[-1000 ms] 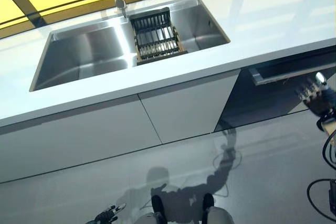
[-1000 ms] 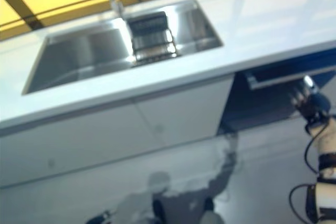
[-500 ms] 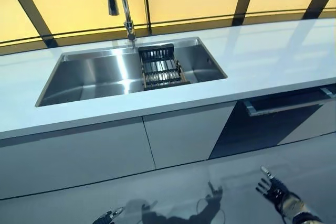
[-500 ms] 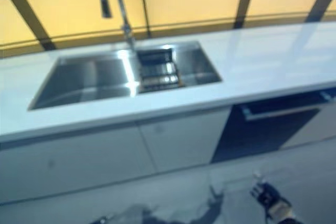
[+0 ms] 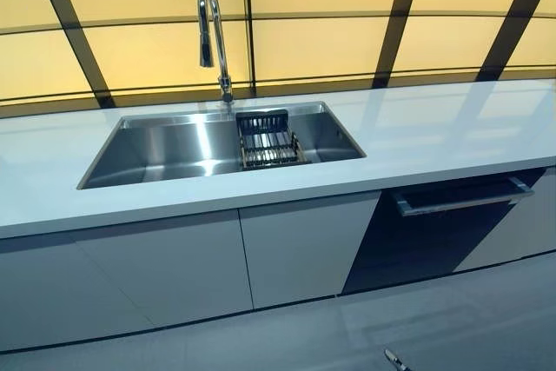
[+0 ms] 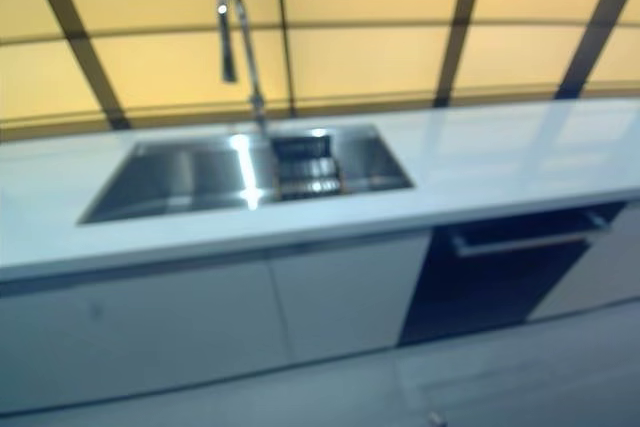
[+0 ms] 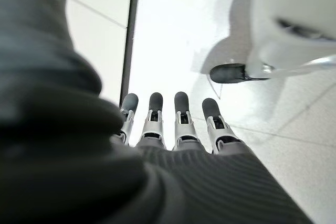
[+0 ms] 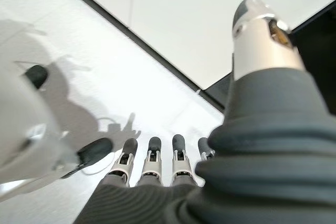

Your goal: Take plates into dishwasher

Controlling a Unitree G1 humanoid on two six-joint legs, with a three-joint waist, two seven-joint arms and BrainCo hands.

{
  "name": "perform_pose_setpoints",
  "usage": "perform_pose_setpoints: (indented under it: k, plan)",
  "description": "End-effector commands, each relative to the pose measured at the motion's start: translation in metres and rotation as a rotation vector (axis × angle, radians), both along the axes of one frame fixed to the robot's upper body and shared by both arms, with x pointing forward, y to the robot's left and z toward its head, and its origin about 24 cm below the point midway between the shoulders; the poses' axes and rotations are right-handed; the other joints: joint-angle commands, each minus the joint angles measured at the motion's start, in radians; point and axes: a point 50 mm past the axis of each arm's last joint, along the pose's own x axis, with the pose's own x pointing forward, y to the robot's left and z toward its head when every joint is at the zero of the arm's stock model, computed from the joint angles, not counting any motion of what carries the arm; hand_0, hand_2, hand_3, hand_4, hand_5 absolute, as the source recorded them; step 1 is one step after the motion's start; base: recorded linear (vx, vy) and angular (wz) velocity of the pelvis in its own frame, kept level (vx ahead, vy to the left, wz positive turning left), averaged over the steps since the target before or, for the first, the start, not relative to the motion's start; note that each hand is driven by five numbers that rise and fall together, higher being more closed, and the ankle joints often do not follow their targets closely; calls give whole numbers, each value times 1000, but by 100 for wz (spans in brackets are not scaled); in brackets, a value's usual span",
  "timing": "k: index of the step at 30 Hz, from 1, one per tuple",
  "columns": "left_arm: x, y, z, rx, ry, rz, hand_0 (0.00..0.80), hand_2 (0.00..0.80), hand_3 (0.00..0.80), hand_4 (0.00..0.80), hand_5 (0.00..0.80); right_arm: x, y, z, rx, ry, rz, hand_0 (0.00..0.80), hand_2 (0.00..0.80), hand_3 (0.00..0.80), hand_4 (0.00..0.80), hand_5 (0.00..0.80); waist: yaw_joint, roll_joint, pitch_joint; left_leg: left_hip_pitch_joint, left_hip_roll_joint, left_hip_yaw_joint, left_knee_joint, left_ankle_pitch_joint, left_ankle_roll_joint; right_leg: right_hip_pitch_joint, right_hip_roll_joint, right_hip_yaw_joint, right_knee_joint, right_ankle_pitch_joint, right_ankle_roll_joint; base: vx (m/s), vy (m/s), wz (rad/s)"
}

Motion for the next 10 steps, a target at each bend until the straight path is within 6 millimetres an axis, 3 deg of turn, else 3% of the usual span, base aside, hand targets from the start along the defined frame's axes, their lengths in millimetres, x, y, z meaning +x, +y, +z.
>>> perform_pose_setpoints:
  k: [1, 10]
  plan:
    - [6, -17, -4, -23, 21, -62, 0, 0, 0, 0, 0, 17, 15, -1, 20, -7, 32, 0, 0, 0, 0, 0, 12, 11, 28, 71, -63, 13, 5, -114, 65, -1, 18, -14, 3, -15, 24, 1, 45, 0]
    - [2, -26, -6, -45, 46, -103, 0, 0, 0, 0, 0, 1, 23, -6, 19, 74, 107, 0, 0, 0, 0, 0, 19, 8, 19, 71, -73, -6, 5, -118, 70, 4, 11, -25, 3, -19, 28, -3, 12, 0]
